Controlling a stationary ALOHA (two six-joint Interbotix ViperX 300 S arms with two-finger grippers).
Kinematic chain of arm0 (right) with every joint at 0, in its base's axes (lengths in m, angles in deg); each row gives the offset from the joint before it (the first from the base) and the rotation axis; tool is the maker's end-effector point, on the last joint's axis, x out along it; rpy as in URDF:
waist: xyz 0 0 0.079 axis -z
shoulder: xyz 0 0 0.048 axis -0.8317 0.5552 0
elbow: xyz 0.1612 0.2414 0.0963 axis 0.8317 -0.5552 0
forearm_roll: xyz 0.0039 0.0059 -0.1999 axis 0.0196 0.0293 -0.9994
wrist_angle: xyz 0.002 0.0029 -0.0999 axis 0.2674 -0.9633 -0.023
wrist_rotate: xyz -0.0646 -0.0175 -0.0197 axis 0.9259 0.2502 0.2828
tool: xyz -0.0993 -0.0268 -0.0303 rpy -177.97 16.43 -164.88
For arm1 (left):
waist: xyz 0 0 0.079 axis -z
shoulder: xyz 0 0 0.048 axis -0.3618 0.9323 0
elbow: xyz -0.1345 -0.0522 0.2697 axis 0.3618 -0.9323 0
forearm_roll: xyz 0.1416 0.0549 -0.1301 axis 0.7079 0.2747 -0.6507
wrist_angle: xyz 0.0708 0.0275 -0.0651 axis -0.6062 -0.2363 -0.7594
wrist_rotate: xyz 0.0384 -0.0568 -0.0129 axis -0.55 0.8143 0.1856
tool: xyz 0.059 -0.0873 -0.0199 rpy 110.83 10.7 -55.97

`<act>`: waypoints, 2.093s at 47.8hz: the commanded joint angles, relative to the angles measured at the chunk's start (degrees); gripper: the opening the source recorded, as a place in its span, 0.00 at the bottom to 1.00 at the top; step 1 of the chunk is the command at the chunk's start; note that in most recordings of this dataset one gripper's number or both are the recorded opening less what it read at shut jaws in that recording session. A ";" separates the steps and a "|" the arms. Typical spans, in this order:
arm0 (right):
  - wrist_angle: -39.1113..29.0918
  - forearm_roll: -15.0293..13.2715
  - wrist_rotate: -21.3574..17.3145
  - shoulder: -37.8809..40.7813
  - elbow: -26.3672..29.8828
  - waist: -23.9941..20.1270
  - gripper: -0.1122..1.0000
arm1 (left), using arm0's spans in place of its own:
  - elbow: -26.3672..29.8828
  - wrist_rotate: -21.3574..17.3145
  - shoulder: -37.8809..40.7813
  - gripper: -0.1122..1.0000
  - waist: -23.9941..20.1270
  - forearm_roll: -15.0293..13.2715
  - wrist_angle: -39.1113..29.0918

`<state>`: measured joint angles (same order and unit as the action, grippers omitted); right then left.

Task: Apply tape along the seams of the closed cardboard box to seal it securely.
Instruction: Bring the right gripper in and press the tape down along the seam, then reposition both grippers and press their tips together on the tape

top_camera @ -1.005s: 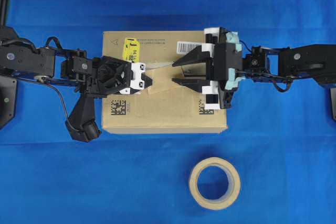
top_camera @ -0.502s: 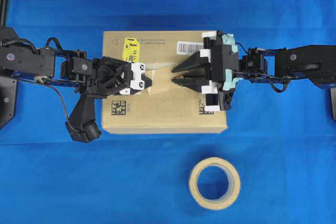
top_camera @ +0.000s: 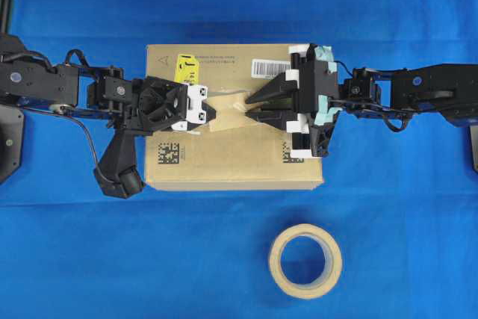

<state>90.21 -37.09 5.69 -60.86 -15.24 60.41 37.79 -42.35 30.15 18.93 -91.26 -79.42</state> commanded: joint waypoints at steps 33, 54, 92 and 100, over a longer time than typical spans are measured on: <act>-1.05 2.29 0.09 -0.44 0.79 0.18 0.43 | 5.36 0.62 0.44 0.68 -0.62 0.00 -9.23; -2.64 3.43 0.09 -0.35 0.70 0.26 0.43 | 5.98 1.05 0.53 0.67 -1.05 0.00 -12.13; -2.90 3.43 0.09 -0.44 0.70 0.26 0.43 | 5.10 1.23 -2.90 0.67 -1.93 0.00 -14.68; -2.64 3.43 0.09 -0.88 0.79 0.09 0.43 | 4.31 2.02 -5.45 0.67 -1.93 -0.26 -13.71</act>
<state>87.58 -33.75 5.69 -60.86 -14.98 60.41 41.92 -40.77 26.90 17.17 -91.26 -94.01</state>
